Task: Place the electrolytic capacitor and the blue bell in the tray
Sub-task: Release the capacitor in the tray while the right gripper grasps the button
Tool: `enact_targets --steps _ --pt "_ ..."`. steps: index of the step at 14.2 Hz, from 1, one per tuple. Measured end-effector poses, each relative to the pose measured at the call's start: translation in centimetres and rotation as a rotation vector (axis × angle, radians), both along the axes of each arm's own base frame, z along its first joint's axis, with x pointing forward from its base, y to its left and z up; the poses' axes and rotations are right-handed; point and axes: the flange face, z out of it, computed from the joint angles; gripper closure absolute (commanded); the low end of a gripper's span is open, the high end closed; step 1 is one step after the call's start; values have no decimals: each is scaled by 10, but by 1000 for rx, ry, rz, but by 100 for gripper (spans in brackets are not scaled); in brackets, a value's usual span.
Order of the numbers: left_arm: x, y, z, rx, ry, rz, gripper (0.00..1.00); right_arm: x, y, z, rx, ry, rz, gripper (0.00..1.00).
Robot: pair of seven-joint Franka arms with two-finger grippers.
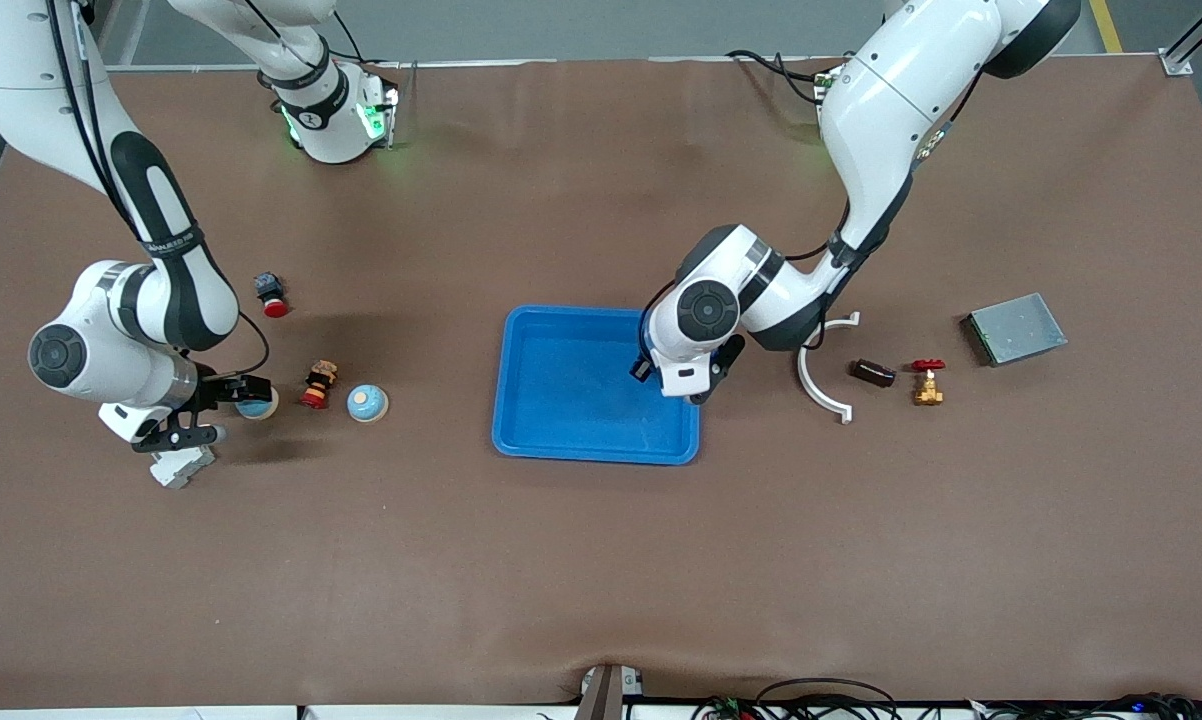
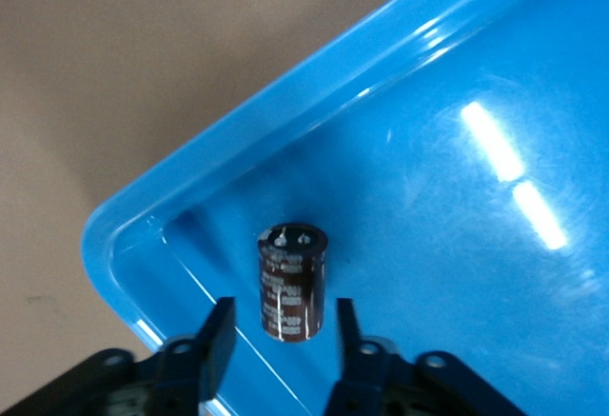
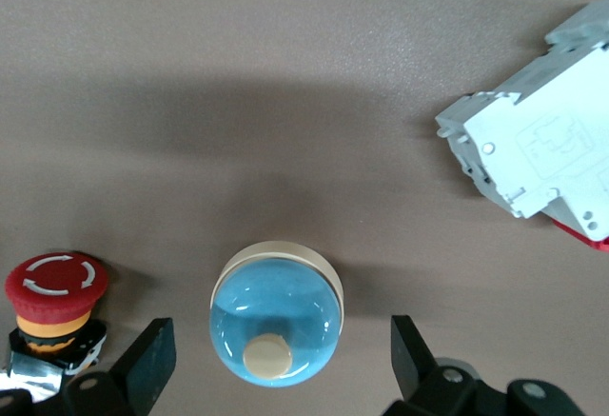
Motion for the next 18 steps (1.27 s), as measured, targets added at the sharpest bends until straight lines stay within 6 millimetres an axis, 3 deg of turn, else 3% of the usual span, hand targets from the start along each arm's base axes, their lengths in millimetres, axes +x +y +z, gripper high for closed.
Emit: enact_targets --steps 4,8,12,15,18 --pt "19 11 20 4 -29 27 0 -2 2 -7 2 13 2 0" --pt "38 46 78 94 -54 28 0 -3 2 -15 3 26 2 0" --pt "52 99 120 185 -25 63 0 -4 2 -18 3 25 2 0" --pt "59 140 126 293 -14 64 0 -4 2 -22 2 25 3 0" --pt "74 193 126 325 18 132 0 -3 3 -25 1 20 4 0"
